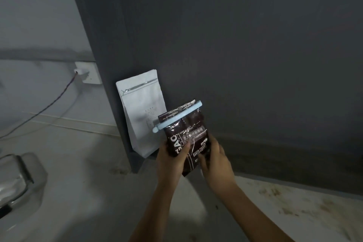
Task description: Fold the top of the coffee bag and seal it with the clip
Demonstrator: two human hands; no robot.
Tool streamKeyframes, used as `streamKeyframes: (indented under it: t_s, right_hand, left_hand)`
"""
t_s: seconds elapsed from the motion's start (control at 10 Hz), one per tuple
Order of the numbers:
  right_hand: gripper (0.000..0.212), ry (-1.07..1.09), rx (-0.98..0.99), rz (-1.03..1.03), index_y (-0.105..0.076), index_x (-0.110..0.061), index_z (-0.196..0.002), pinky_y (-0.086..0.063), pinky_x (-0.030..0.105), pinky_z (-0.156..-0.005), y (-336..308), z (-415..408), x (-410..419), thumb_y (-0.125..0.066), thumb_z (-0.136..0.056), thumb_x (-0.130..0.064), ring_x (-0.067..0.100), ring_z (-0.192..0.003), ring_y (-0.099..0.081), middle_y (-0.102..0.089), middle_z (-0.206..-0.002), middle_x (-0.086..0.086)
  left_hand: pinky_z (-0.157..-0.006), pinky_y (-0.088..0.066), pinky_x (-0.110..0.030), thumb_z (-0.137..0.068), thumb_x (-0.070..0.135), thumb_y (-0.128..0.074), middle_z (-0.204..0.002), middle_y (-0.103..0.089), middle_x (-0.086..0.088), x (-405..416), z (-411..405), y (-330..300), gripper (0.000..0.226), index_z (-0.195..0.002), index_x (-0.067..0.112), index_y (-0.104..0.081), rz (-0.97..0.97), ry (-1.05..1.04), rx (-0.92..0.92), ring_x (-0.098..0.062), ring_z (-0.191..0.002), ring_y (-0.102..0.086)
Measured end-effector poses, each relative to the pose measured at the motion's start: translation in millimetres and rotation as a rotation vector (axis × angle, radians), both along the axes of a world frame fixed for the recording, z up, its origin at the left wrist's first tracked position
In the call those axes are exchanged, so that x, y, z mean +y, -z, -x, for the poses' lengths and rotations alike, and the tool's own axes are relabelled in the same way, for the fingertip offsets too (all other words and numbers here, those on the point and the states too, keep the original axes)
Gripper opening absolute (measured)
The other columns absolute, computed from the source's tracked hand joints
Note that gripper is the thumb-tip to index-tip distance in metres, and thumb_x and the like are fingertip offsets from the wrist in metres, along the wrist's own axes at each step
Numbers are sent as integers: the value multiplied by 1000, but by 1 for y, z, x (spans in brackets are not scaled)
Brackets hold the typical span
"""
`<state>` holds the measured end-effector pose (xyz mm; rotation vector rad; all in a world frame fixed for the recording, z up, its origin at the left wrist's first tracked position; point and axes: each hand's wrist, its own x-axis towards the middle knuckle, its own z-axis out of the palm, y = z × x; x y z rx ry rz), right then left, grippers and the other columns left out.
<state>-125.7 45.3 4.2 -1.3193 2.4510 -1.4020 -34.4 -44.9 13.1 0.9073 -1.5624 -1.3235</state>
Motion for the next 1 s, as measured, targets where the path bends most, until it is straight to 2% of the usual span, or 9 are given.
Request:
streamKeyframes:
  t_s: [0.1, 0.2, 0.3, 0.5, 0.6, 0.7, 0.8, 0.9, 1.0]
  right_hand:
    - [68, -69, -21, 60, -25, -21, -138, -49, 37, -87, 16, -9, -5, -62, -82, -15, 28, -111, -54, -34, -139, 14]
    - [75, -103, -14, 72, -23, -28, -137, -49, 34, -90, 24, -8, -12, -66, -78, -16, 25, -110, -53, -30, -137, 13]
    - [76, -115, -23, 45, -24, -26, -138, -46, 32, -90, 21, -5, -21, -68, -77, -19, 27, -116, -49, -27, -141, 12]
    - [90, -244, -11, -71, -8, -28, -143, -37, 33, -101, 21, 4, -42, -68, -75, -25, 30, -136, -29, -8, -155, 16]
    - [92, -261, 59, -221, -1, -34, -142, -36, 45, -107, 15, 12, -51, -65, -77, -27, 35, -135, -31, -2, -155, 16]
    - [91, -283, 107, -334, 1, -35, -142, -34, 48, -108, 6, 17, -49, -62, -77, -29, 37, -134, -31, -4, -155, 16]
    - [90, -301, 136, -428, 1, -33, -142, -33, 48, -108, -1, 22, -40, -61, -77, -28, 35, -134, -32, -7, -156, 12]
    - [85, -387, 104, -519, -8, -28, -143, -35, 39, -108, -13, 17, -21, -61, -78, -23, 29, -134, -34, -13, -155, 8]
    - [68, -491, 151, -688, -26, -22, -140, -36, 33, -107, -40, 17, -2, -61, -82, -27, 23, -130, -40, -37, -147, 8]
  left_hand:
    - [-77, -53, -28, -67, 22, -76, -103, -69, 8, -5, 1, 7, 46, -108, 30, -56, -48, 2, 44, -4, -91, -66]
    - [-69, -52, -19, -71, -1, -70, -102, -70, 1, -14, 0, 16, 42, -102, 23, -56, -92, 24, 88, -3, -88, -68]
    - [-75, -55, -32, -66, -4, -74, -98, -72, -5, -21, -1, 20, 45, -104, 14, -57, -85, -26, 111, -11, -87, -70]
    - [-73, -54, -28, -65, 8, -79, -94, -69, 6, -26, 1, 22, 47, -100, 22, -52, -43, -151, 81, -7, -85, -67]
    - [-72, -55, -25, -68, 10, -77, -96, -69, -1, -31, 2, 22, 47, -105, 14, -48, -68, -148, 77, -6, -83, -66]
    - [-64, -49, -10, -73, 21, -74, -96, -70, -3, -34, 0, 23, 44, -111, 8, -55, -43, -80, -100, -3, -79, -64]
    - [-72, -50, -23, -76, 23, -70, -96, -71, -3, -39, -6, 19, 37, -109, 9, -61, -26, 39, -199, -16, -88, -66]
    - [-73, -49, -28, -78, 29, -63, -100, -69, -11, -41, -18, 4, 35, -105, 8, -62, -31, 143, -433, -25, -90, -63]
    - [-69, -43, -31, -82, 36, -59, -98, -66, -18, -44, -36, -22, 31, -98, 10, -62, -60, 318, -659, -25, -81, -59]
